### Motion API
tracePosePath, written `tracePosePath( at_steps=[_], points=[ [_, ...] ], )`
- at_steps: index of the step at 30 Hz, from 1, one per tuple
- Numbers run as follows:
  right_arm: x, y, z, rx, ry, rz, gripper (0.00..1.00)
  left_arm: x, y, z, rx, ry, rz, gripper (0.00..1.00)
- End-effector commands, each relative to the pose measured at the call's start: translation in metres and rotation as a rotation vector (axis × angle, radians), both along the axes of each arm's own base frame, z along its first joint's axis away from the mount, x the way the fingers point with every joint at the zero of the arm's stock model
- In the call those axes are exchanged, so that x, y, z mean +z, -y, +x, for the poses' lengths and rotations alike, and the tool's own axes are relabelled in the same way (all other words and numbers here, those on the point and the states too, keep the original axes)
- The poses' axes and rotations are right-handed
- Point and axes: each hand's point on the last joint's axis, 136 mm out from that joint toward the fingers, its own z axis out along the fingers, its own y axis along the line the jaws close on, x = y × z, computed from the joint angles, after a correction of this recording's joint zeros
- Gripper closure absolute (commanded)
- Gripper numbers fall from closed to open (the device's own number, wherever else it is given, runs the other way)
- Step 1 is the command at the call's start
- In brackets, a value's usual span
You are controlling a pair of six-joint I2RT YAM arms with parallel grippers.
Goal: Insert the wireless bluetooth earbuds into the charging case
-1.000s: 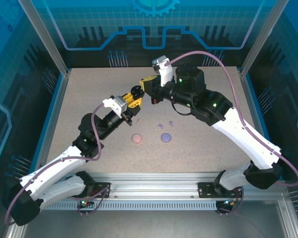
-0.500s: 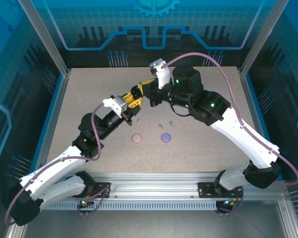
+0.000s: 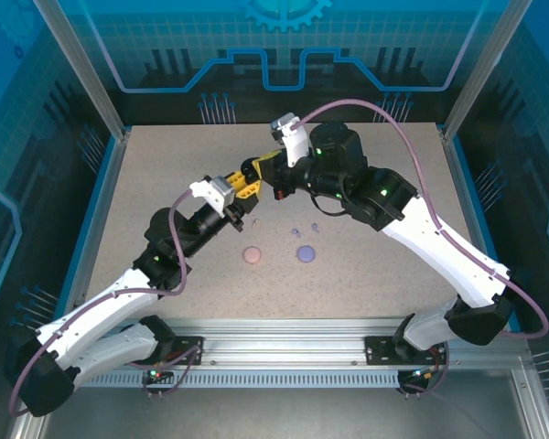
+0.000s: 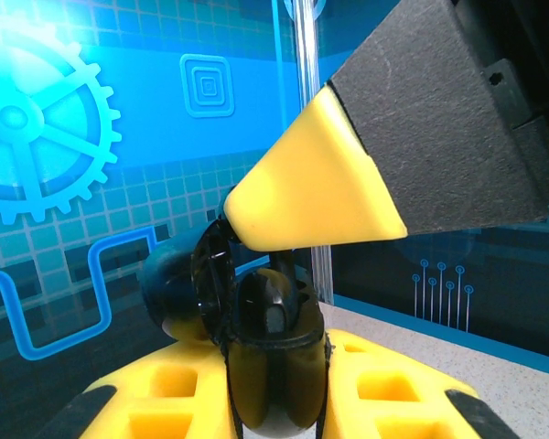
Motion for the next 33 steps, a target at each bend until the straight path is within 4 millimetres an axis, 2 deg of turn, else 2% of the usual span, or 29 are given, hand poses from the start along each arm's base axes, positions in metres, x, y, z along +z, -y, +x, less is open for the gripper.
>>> tracePosePath(
  at_steps=[1,10,12,15,18,23,26,28,33],
  points=[
    [-0.009,0.001,-0.004,0.008,0.001,-0.037,0.98,0.029,-0.003,-0.008,-0.018,0.063,-0.047,1.0],
    [-0.017,0.0,-0.008,0.045,-0.002,-0.083,0.96,0.028,-0.002,-0.007,-0.016,0.062,-0.044,1.0],
    [-0.018,0.0,-0.008,0.045,-0.006,-0.087,0.92,0.028,-0.003,-0.007,-0.015,0.063,-0.044,1.0],
    [-0.016,0.002,-0.005,0.024,-0.006,-0.083,0.75,0.028,-0.002,-0.007,-0.018,0.062,-0.044,1.0],
    [-0.006,0.008,0.0,-0.01,-0.004,-0.053,0.6,0.027,-0.002,-0.006,-0.018,0.059,-0.041,1.0],
    [0.033,0.024,0.001,-0.046,0.034,0.055,0.42,0.026,-0.001,-0.006,-0.019,0.056,-0.038,1.0],
    [0.053,0.036,0.001,-0.056,0.033,0.131,0.37,0.025,-0.001,-0.005,-0.018,0.052,-0.037,1.0],
    [0.059,0.042,0.003,-0.059,0.012,0.166,0.35,0.024,0.0,-0.005,-0.022,0.052,-0.038,1.0],
    [0.057,0.055,0.016,-0.101,-0.062,0.187,0.34,0.021,0.001,-0.004,-0.024,0.046,-0.031,1.0]
  ],
)
